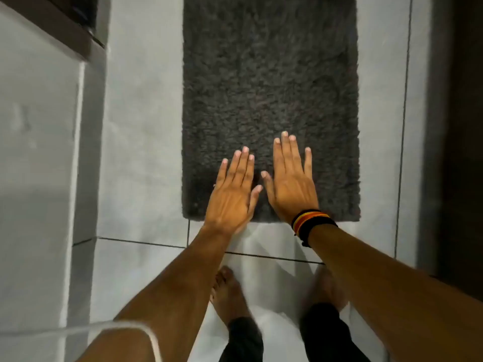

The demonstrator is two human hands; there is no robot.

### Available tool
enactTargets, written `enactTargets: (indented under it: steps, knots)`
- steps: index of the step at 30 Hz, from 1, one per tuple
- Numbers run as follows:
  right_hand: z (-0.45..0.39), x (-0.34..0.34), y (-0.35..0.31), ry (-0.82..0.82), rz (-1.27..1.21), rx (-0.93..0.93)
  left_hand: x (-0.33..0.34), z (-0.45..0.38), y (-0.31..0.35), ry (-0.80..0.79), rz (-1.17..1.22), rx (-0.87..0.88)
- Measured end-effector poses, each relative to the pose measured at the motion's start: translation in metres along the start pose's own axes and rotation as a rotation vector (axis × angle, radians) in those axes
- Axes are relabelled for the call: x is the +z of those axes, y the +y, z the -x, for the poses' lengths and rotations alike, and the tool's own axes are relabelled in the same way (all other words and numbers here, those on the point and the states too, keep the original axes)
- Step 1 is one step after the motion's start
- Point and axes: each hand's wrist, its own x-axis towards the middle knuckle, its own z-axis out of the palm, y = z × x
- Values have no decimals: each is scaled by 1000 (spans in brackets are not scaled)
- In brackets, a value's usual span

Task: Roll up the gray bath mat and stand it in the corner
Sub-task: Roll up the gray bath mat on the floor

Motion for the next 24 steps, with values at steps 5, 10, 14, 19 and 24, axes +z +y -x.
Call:
enactTargets:
  steps: [5,10,14,19,24]
  knots:
    - [1,59,26,-38,40,-24,66,-10,-12,-36,25,20]
    - [32,91,57,-241,102,-134,107,-8,-22,-184,2,144]
    - [47,101,84,-284,363,-291,118,-21,-27,-154,-181,271]
    - [37,99,89,-203,501,-488,100,-40,-29,-193,-257,418]
    - [12,74,83,-241,319,-354,87,-36,-28,-186,-109,340]
